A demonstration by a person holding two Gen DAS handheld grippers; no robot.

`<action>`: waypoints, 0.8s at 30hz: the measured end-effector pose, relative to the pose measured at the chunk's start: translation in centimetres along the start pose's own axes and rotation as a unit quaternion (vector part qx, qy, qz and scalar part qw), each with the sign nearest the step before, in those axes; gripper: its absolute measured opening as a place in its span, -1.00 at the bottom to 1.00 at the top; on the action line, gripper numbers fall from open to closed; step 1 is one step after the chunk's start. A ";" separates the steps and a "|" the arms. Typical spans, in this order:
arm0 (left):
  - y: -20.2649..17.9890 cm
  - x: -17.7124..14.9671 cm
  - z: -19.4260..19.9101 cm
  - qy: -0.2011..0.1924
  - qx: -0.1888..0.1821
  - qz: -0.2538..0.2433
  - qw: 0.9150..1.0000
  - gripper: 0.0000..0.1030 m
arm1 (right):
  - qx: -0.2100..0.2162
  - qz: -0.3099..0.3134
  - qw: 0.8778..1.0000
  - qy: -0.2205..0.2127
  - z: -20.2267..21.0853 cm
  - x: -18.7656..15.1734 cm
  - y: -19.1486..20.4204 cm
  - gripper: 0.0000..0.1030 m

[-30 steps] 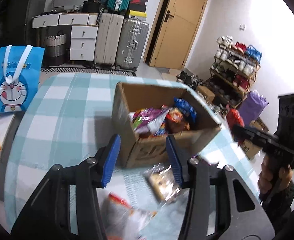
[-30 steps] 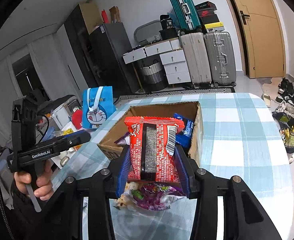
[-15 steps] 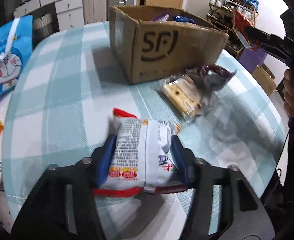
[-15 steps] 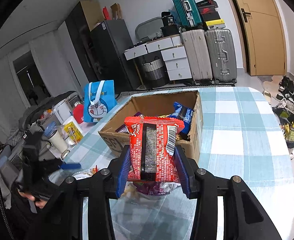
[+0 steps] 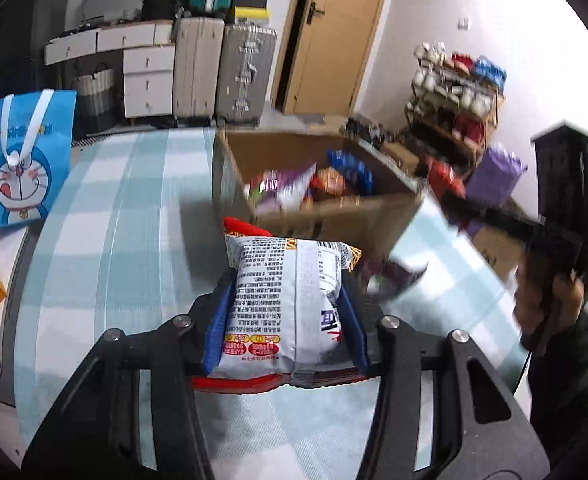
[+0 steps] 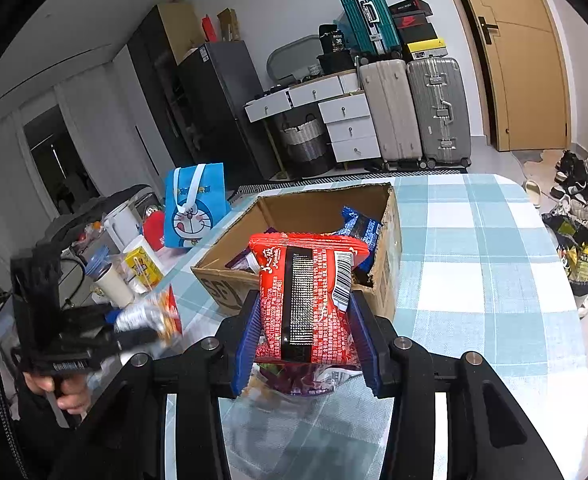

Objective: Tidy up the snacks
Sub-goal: 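Lift both bags and carry them over the cardboard box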

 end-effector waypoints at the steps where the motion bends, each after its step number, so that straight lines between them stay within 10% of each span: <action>1: -0.2 0.7 0.1 -0.006 -0.001 0.003 1.000 -0.11 | 0.000 0.002 1.000 0.000 -0.1 0.2 0.1 -0.15; 24: -3.6 10.9 -8.7 -0.052 0.026 0.025 0.998 -0.11 | -0.005 -0.003 1.000 -0.003 -4.6 4.8 -1.2 -0.15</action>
Point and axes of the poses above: each gripper's, at about its wrist camera, not at the fingertips, and z roughly against the way its jaws point, y to its left, x to its top, the point moved 5 cm from there along -z, roughly the way its jaws point, and after that the axes turned 11 degrees about z, right-handed, at the moved point
